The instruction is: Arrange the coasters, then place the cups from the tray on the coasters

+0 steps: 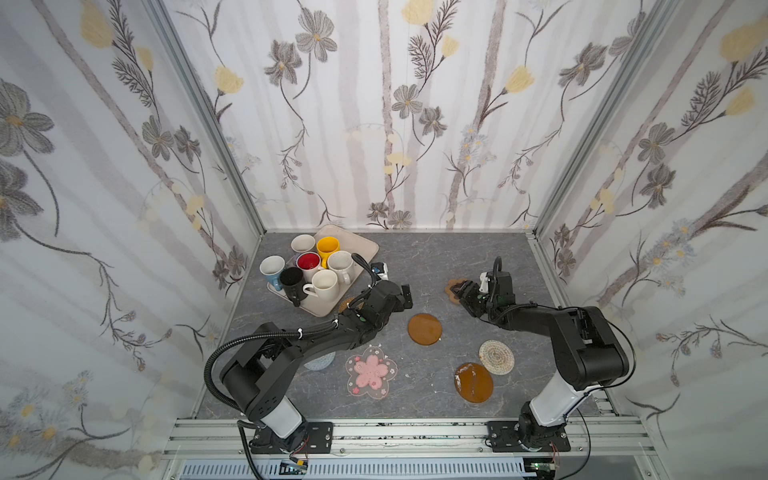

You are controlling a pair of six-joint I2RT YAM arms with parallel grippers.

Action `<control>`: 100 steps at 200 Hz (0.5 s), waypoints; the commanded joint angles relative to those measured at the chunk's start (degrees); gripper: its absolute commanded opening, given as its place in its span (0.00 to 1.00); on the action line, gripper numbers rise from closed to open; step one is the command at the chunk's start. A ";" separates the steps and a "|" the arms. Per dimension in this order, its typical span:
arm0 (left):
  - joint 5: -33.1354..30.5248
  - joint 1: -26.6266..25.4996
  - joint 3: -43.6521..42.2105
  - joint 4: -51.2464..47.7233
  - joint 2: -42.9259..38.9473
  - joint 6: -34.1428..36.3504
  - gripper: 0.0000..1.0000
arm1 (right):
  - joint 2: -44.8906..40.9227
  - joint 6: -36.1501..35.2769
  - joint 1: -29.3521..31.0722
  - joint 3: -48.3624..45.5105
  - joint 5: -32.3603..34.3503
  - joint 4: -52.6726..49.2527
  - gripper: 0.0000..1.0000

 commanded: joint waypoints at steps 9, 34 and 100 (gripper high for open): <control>-0.54 0.38 -0.18 1.72 -0.24 -0.27 1.00 | -4.74 -5.14 -1.38 -1.31 -0.82 -6.19 0.74; -0.34 0.58 -0.61 1.94 -0.54 -0.51 1.00 | -7.70 -7.08 -6.02 -3.34 -1.23 -8.29 0.69; 0.67 1.17 -0.80 2.27 -0.30 -0.86 1.00 | 0.58 -8.40 -9.62 0.56 -3.97 -8.45 0.66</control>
